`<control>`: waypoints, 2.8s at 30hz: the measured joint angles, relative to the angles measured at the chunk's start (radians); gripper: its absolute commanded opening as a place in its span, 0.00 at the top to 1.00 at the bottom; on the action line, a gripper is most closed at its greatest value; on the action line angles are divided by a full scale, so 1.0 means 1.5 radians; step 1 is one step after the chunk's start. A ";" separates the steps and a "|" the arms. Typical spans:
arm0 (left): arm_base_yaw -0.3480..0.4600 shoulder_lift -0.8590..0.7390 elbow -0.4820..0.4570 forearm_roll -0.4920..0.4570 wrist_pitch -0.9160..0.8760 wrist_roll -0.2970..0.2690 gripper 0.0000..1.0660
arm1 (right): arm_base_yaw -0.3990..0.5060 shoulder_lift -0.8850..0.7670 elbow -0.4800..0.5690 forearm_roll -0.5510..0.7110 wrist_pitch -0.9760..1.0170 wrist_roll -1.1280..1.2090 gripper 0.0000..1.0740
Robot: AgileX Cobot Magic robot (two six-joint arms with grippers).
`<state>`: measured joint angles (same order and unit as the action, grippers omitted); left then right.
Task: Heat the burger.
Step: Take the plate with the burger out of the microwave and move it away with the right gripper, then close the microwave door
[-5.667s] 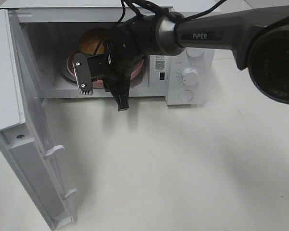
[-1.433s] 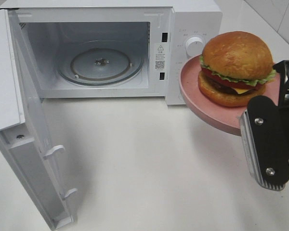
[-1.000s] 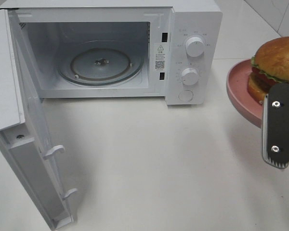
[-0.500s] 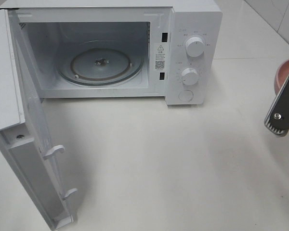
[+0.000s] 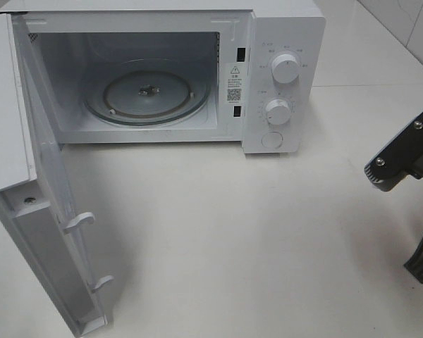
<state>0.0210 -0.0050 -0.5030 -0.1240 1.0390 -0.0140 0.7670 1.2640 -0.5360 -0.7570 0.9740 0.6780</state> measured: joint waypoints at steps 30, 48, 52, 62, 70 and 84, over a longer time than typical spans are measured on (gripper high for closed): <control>0.000 0.000 0.000 0.000 0.000 0.000 0.06 | -0.099 0.266 -0.003 -0.038 -0.131 0.265 0.98; 0.000 0.000 0.000 0.000 0.000 0.000 0.06 | -0.105 0.362 -0.038 -0.069 -0.157 0.319 0.80; 0.000 0.000 0.000 0.000 0.000 0.000 0.06 | -0.105 0.357 -0.062 -0.060 -0.139 0.314 0.63; 0.000 0.000 0.000 0.000 0.000 0.000 0.06 | -0.105 0.251 -0.087 0.044 -0.136 0.194 0.50; 0.000 0.000 0.000 0.000 0.000 0.000 0.06 | -0.105 0.092 -0.087 0.181 -0.152 0.013 0.47; 0.000 0.000 0.000 0.000 0.000 0.000 0.06 | -0.105 -0.195 -0.087 0.388 -0.081 -0.277 0.21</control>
<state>0.0210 -0.0050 -0.5030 -0.1240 1.0390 -0.0140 0.6090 0.9720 -0.6670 -0.1750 0.8520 0.2620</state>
